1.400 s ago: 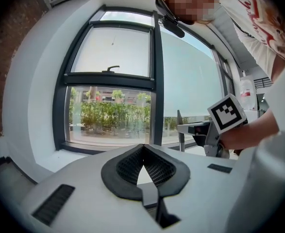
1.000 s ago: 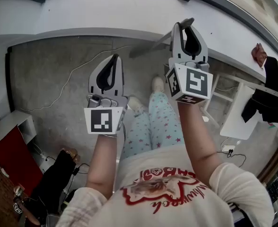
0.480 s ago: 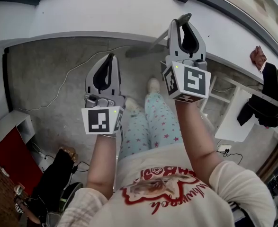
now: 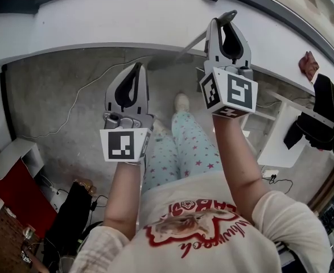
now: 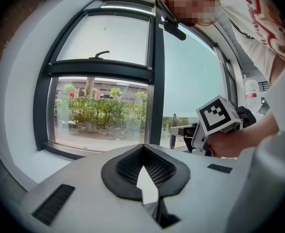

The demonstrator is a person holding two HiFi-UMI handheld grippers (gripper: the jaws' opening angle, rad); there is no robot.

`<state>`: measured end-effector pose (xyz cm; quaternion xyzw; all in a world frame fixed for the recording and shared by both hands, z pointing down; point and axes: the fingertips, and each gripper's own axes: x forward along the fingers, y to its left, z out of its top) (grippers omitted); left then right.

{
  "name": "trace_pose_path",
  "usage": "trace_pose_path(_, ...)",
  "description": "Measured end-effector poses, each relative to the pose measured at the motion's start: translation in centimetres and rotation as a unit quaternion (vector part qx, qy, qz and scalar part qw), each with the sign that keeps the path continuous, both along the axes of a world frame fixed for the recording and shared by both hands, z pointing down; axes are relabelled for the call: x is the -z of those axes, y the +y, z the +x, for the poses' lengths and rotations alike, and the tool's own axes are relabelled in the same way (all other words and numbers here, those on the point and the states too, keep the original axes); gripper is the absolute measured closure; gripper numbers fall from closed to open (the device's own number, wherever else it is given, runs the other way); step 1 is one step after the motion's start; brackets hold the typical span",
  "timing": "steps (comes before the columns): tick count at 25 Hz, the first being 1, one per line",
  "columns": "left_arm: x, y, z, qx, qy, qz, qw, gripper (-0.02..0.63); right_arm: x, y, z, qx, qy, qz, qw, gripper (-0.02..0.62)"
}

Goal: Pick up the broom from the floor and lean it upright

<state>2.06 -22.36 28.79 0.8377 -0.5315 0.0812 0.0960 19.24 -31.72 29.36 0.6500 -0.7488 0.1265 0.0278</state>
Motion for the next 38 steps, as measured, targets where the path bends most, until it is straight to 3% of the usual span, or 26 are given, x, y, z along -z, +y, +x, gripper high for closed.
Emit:
trace_pose_path(10,-0.5,-0.8,2.3,-0.029,0.020,-0.015,0.9993,0.589,-0.7,-1.5,1.4,0.006,0.013,-0.011,1.000,0.495)
trace_pose_path(14,-0.4,-1.0,3.0,-0.042,0.022,-0.016,0.9988,0.589,0.2,-1.3,1.7,0.012,0.027,0.007,1.000,0.493)
trace_pose_path(25,-0.1,-1.3,3.7,-0.054,0.024,-0.009,0.9982,0.590,0.8,-0.1,2.0,0.017,0.019,0.028,0.999,0.415)
trace_pose_path(31,0.5,-0.6,3.0,-0.059,0.024,0.000,0.9979,0.589,1.6,2.2,1.8,0.024,0.065,0.022,0.997,0.412)
trace_pose_path(33,0.8,-0.1,2.8,-0.062,0.023,0.004,0.9978,0.589,2.1,3.3,1.8,0.025,0.087,0.025,0.996,0.420)
trace_pose_path(34,1.0,0.3,2.8,-0.065,0.023,0.007,0.9976,0.589,2.6,4.0,1.9,0.020,0.096,0.030,0.995,0.455)
trace_pose_path(35,1.3,0.8,2.8,-0.070,0.024,0.011,0.9972,0.589,3.2,4.9,2.1,0.012,0.101,0.038,0.994,0.535)
trace_pose_path(36,1.7,1.3,2.8,-0.077,0.024,0.016,0.9966,0.589,3.9,5.8,2.2,0.004,0.104,0.047,0.993,0.557)
trace_pose_path(38,2.6,2.7,2.6,-0.095,0.022,0.028,0.9949,0.589,5.3,8.1,2.2,-0.008,0.102,0.060,0.993,0.562)
